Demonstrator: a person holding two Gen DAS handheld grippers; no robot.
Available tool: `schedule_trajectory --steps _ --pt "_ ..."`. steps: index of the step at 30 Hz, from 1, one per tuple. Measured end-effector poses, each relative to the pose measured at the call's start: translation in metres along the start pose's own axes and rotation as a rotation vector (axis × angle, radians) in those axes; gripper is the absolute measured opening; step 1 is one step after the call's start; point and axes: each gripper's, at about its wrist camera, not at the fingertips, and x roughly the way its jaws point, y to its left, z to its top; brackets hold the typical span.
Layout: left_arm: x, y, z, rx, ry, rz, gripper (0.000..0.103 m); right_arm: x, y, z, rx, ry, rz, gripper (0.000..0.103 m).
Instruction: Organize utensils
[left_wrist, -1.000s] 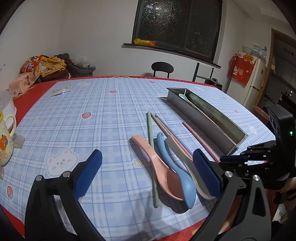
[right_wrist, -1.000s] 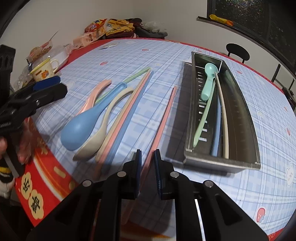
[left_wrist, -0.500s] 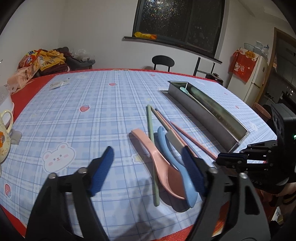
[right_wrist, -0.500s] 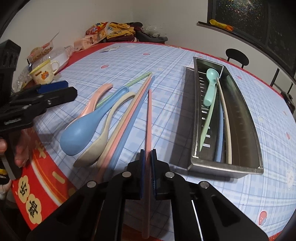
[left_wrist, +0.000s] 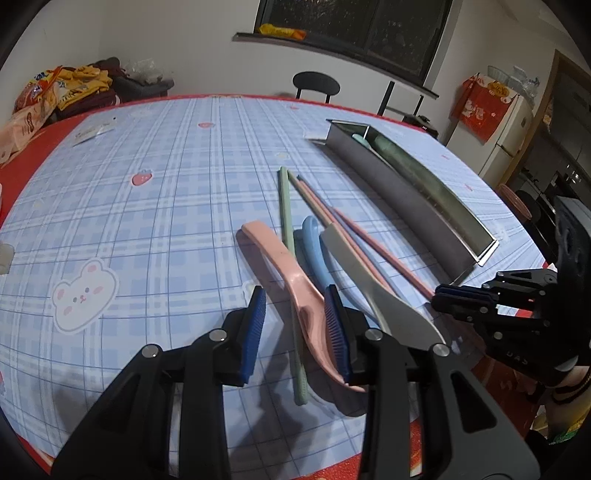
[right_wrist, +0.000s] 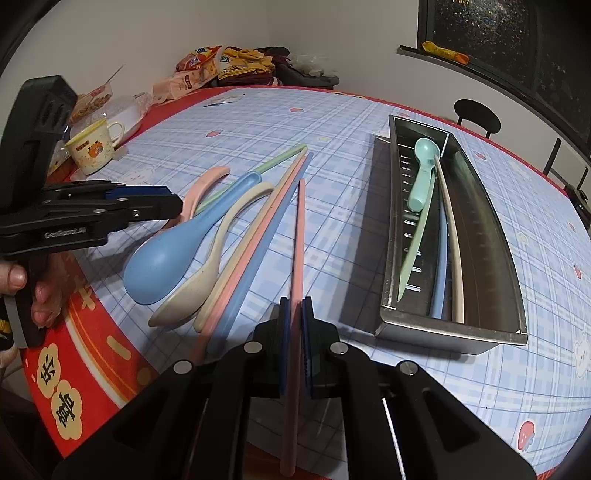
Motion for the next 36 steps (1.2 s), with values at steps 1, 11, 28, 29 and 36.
schedule_trajectory --steps 1,11,28,29,36 --pt "0.003 0.000 0.001 -0.001 0.012 0.002 0.035 0.000 0.000 0.000 -0.001 -0.001 0.001 0.007" --pt "0.018 -0.022 0.003 0.116 0.065 0.057 0.032 -0.001 -0.002 -0.001 0.016 -0.002 0.016 0.007" --pt "0.022 -0.030 0.004 0.167 0.065 0.021 0.023 0.000 -0.004 0.001 0.023 -0.002 0.025 0.008" --pt "0.022 -0.030 0.004 0.169 0.066 0.019 0.023 0.000 -0.004 0.001 0.022 -0.002 0.024 0.008" --pt "0.022 -0.035 0.004 0.198 0.062 0.005 0.020 0.000 -0.004 0.001 0.023 -0.002 0.024 0.008"
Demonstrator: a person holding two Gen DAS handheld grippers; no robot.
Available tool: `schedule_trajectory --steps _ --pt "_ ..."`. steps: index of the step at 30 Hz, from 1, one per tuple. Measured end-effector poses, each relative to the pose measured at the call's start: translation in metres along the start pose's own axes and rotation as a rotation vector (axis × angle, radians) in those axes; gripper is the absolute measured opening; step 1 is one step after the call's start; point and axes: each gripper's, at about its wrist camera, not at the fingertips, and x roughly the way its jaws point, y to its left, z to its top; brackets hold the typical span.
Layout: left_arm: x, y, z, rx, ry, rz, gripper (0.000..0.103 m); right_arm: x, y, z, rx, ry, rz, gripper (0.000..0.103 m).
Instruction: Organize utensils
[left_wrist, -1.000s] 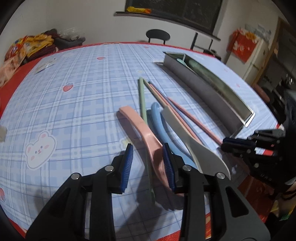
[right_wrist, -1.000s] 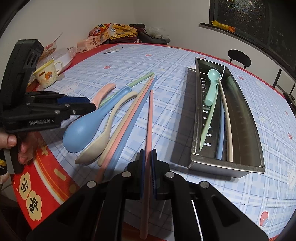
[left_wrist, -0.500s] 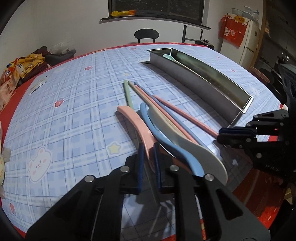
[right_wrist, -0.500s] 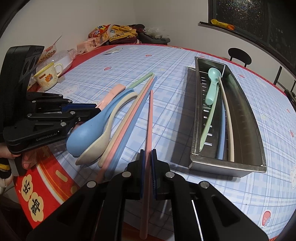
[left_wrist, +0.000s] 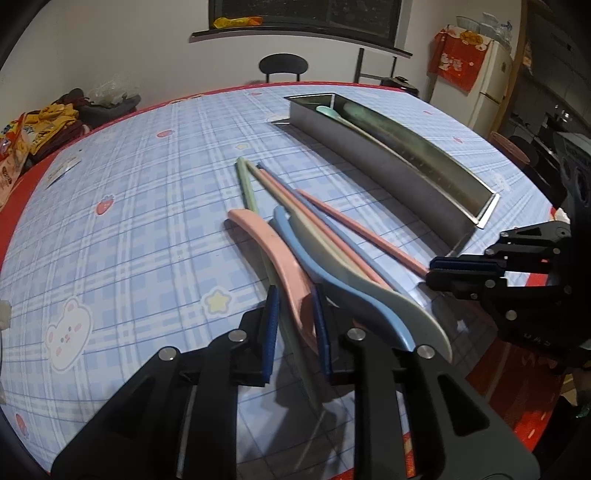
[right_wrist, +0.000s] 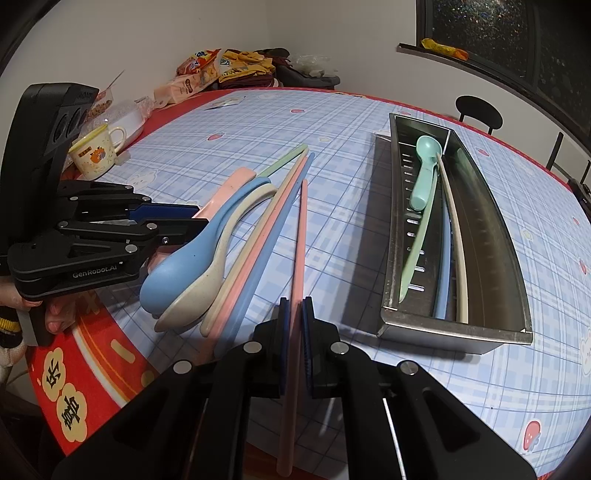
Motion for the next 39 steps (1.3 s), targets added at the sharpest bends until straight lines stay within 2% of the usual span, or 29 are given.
schedule_trajectory --steps 9,15,17,20,27,39 --pt "0.005 0.002 0.003 -0.009 0.010 -0.066 0.023 0.001 0.000 0.001 0.002 0.000 0.002 0.008" --pt "0.004 -0.003 0.001 0.007 0.000 -0.036 0.022 0.001 0.000 0.001 0.001 -0.001 0.001 0.008" --pt "0.002 -0.003 0.000 0.003 -0.014 -0.012 0.013 0.001 0.000 0.001 0.004 -0.001 0.002 0.008" --pt "-0.006 -0.001 -0.005 -0.014 -0.043 0.005 0.009 0.001 0.000 0.000 0.002 0.000 0.002 0.008" --pt "-0.012 -0.009 -0.008 0.021 -0.051 0.031 0.009 0.001 0.000 0.001 0.001 -0.001 0.001 0.008" --pt "0.000 -0.010 -0.006 0.049 0.005 -0.071 0.017 0.001 0.000 0.001 0.003 -0.001 0.003 0.008"
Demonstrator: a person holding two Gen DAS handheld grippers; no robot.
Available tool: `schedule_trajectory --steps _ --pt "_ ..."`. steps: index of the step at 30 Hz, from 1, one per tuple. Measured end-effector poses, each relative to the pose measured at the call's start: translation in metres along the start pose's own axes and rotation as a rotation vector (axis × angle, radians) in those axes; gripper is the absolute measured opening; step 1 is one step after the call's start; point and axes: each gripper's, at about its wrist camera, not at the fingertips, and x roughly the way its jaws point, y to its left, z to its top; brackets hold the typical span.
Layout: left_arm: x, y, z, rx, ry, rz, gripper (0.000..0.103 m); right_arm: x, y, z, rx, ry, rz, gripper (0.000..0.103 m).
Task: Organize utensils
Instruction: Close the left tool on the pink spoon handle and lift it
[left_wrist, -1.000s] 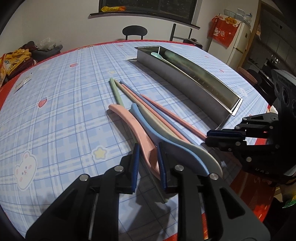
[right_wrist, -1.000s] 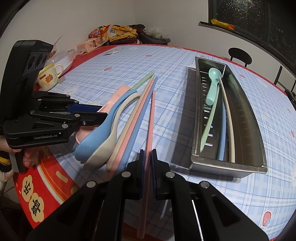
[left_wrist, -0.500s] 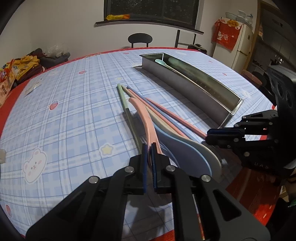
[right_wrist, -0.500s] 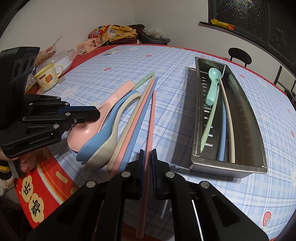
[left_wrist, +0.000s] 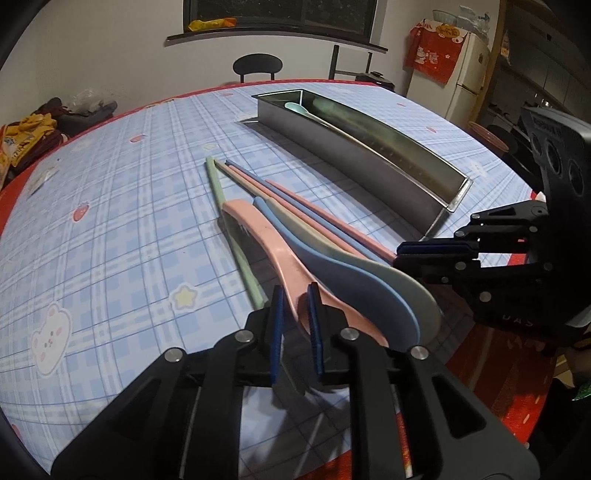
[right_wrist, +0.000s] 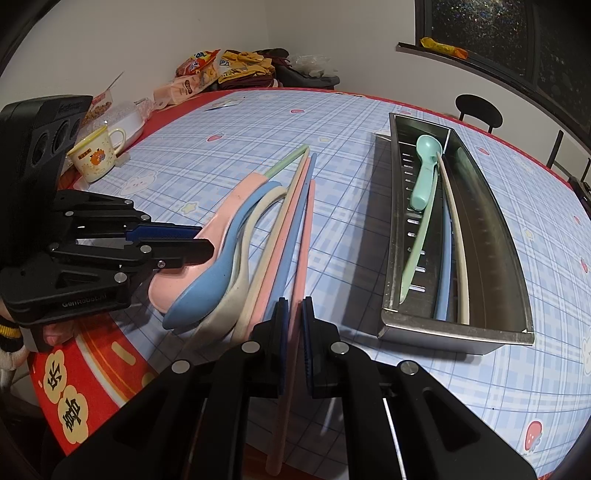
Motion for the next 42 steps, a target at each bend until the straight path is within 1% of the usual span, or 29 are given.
schedule_trajectory --steps 2,4,5,10,16,21,22,24,25,27,30,32,38,42 --pt "0.003 0.006 0.003 -0.022 0.014 -0.033 0.022 0.000 0.000 0.000 0.000 0.000 0.000 0.008" --pt "0.005 0.012 0.006 -0.047 0.025 -0.068 0.023 0.000 0.000 0.000 0.000 0.000 -0.001 0.008" --pt "0.006 0.013 0.007 -0.047 0.030 -0.074 0.022 0.000 0.000 0.000 0.000 0.000 -0.001 0.008" --pt "0.011 0.005 0.013 -0.006 0.043 -0.038 0.024 0.000 0.000 0.001 0.000 0.000 0.000 0.008" --pt "0.019 0.002 0.024 0.020 0.063 -0.013 0.032 0.000 0.000 0.000 0.001 0.000 -0.001 0.009" --pt "0.022 0.003 0.028 0.025 0.063 -0.008 0.033 0.001 0.000 0.001 -0.001 0.000 -0.004 0.009" --pt "0.022 0.002 0.028 0.028 0.062 -0.004 0.032 0.001 0.000 0.001 -0.001 -0.001 -0.004 0.009" --pt "0.022 0.001 0.027 0.031 0.061 -0.017 0.024 0.000 0.000 0.000 -0.001 -0.001 -0.004 0.009" --pt "0.022 -0.001 0.027 0.036 0.062 -0.023 0.021 0.000 0.000 0.000 -0.001 -0.001 -0.004 0.009" --pt "0.021 -0.006 0.025 0.070 0.058 0.006 0.021 0.000 0.000 0.000 -0.001 -0.001 -0.005 0.009" --pt "0.017 -0.001 0.022 0.047 0.050 0.007 0.015 0.001 0.000 0.001 -0.004 -0.001 -0.009 0.009" --pt "0.013 0.003 0.020 0.039 0.041 0.032 0.011 0.001 0.001 0.001 -0.005 0.000 -0.011 0.009" --pt "0.003 0.007 0.011 0.050 0.024 0.076 0.009 0.001 0.001 0.001 -0.006 0.000 -0.013 0.009" --pt "-0.001 0.006 0.007 0.056 0.024 0.070 0.009 0.002 0.001 0.001 -0.005 0.000 -0.011 0.009"
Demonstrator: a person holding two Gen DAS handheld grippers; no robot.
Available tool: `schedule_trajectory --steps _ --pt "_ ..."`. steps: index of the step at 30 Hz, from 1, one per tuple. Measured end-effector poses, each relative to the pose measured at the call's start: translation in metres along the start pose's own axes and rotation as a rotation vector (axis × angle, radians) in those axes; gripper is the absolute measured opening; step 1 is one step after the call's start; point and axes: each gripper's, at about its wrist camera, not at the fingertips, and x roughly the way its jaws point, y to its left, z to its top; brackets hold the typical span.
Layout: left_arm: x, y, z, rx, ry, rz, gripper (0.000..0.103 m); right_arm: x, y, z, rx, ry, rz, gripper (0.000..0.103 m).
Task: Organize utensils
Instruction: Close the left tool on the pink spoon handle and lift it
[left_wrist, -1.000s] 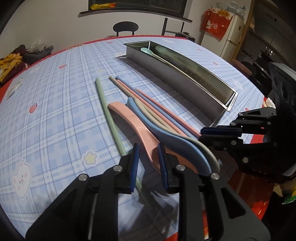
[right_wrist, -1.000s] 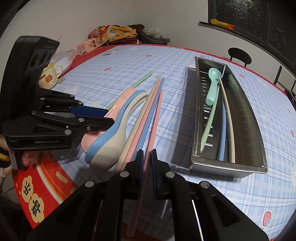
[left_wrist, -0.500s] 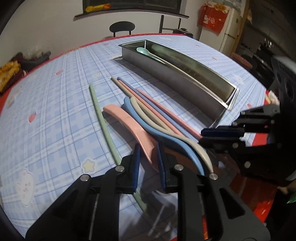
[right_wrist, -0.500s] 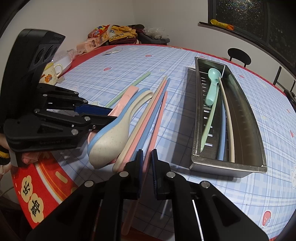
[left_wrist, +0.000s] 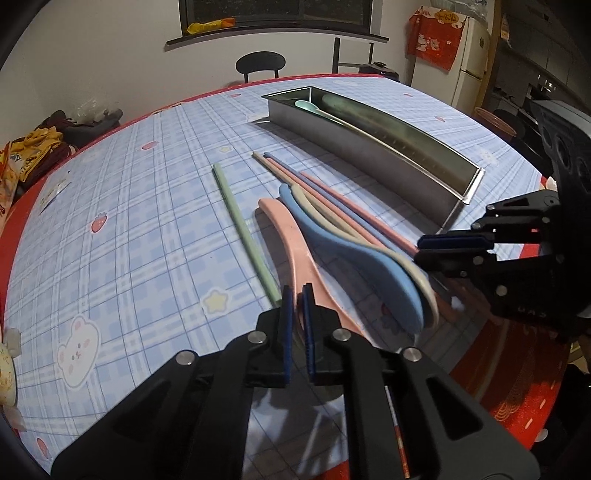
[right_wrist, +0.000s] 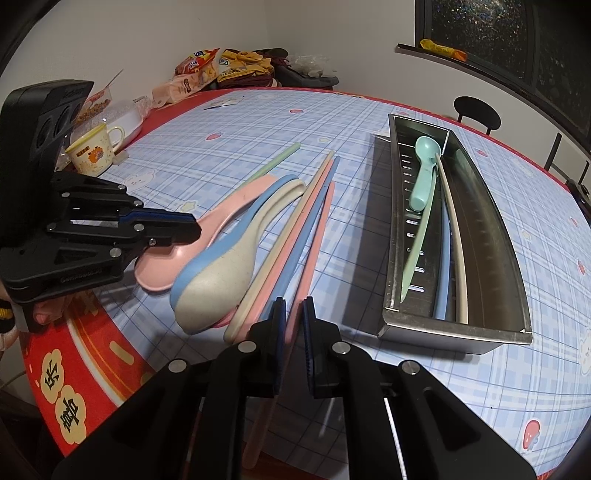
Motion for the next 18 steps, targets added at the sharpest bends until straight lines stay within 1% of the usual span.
schedule_trajectory --steps 3,5,7,9,15,18 --pt "0.001 0.003 0.001 -0.012 0.011 -0.015 0.011 0.000 0.000 -0.001 0.000 0.000 -0.002 0.009" --pt "0.002 0.004 0.003 -0.016 0.012 -0.024 0.019 -0.001 0.000 -0.001 -0.001 0.000 -0.001 0.009" --pt "0.003 0.003 0.005 -0.016 0.014 -0.031 0.021 -0.001 0.000 -0.001 0.000 0.000 0.000 0.009" --pt "0.004 0.004 0.007 -0.023 0.014 -0.049 0.026 0.000 0.000 0.000 0.003 0.000 0.002 0.009" --pt "0.012 0.004 0.014 -0.034 0.032 -0.085 0.027 0.001 0.000 0.000 0.006 0.000 0.005 0.009" --pt "0.016 -0.004 0.013 -0.006 0.042 -0.075 0.026 0.001 0.000 0.000 0.006 0.000 0.005 0.009"
